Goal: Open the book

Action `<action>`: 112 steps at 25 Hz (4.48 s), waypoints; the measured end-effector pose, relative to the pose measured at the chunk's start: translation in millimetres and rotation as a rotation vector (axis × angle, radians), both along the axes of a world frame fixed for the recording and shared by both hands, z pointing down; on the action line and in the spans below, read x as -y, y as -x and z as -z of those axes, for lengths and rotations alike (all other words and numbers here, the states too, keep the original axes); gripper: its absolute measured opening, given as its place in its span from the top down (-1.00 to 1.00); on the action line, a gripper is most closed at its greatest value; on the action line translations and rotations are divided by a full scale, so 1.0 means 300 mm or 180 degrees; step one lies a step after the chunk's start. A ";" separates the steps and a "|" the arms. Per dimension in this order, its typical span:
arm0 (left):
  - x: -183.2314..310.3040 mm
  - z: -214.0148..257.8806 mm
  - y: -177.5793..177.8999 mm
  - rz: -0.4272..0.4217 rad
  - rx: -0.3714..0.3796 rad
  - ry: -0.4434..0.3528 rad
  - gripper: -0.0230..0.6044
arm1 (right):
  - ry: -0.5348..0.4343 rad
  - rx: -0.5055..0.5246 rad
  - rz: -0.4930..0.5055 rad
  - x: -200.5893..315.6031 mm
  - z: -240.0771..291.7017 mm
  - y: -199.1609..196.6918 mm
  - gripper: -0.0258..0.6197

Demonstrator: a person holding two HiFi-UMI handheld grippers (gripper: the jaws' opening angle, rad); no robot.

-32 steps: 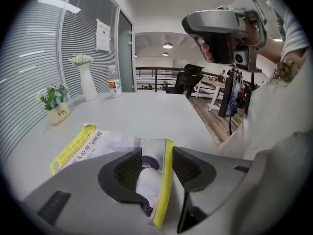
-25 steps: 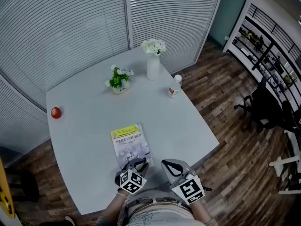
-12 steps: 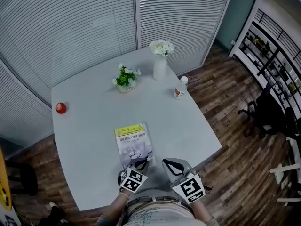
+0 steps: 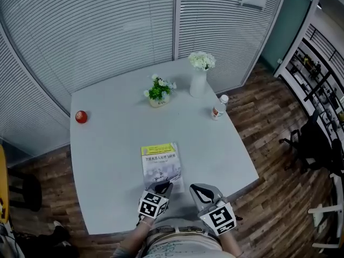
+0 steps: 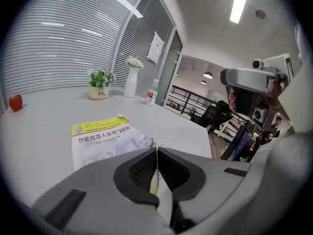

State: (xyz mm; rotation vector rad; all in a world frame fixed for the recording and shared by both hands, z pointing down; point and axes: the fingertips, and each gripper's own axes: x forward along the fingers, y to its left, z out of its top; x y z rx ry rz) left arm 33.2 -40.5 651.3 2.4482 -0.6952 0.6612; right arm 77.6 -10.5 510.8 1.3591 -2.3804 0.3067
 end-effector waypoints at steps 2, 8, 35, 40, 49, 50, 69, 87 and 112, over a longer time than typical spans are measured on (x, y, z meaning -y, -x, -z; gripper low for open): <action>0.008 0.024 0.014 0.0090 -0.0051 0.0010 0.91 | 0.0017 -0.0007 0.0063 0.007 -0.002 0.018 0.91; 0.039 0.072 0.072 0.0398 -0.0177 -0.0022 0.91 | -0.0016 0.0000 0.0278 0.029 0.004 0.065 0.91; 0.121 0.131 0.332 0.1216 -0.0430 -0.0022 0.91 | 0.0017 -0.0009 0.0719 0.162 -0.014 0.209 0.91; 0.121 0.124 0.375 0.1281 -0.0376 -0.0035 0.91 | 0.0074 -0.0016 0.0724 0.158 -0.036 0.224 0.91; 0.126 0.100 0.425 0.1404 -0.0389 0.0047 0.91 | 0.0139 -0.0028 0.0683 0.155 -0.057 0.233 0.91; 0.126 0.096 0.435 0.1428 -0.0390 0.0057 0.91 | 0.0139 -0.0027 0.0677 0.155 -0.057 0.235 0.91; 0.128 0.039 0.583 0.1847 -0.0405 0.0216 0.91 | 0.0171 -0.0035 0.0683 0.171 -0.069 0.250 0.91; 0.104 -0.018 0.728 0.2260 -0.0300 0.0313 0.91 | 0.0199 -0.0040 0.0714 0.179 -0.079 0.256 0.91; 0.048 -0.101 0.829 0.2534 -0.0143 0.0446 0.91 | 0.0218 -0.0075 0.0749 0.177 -0.086 0.264 0.91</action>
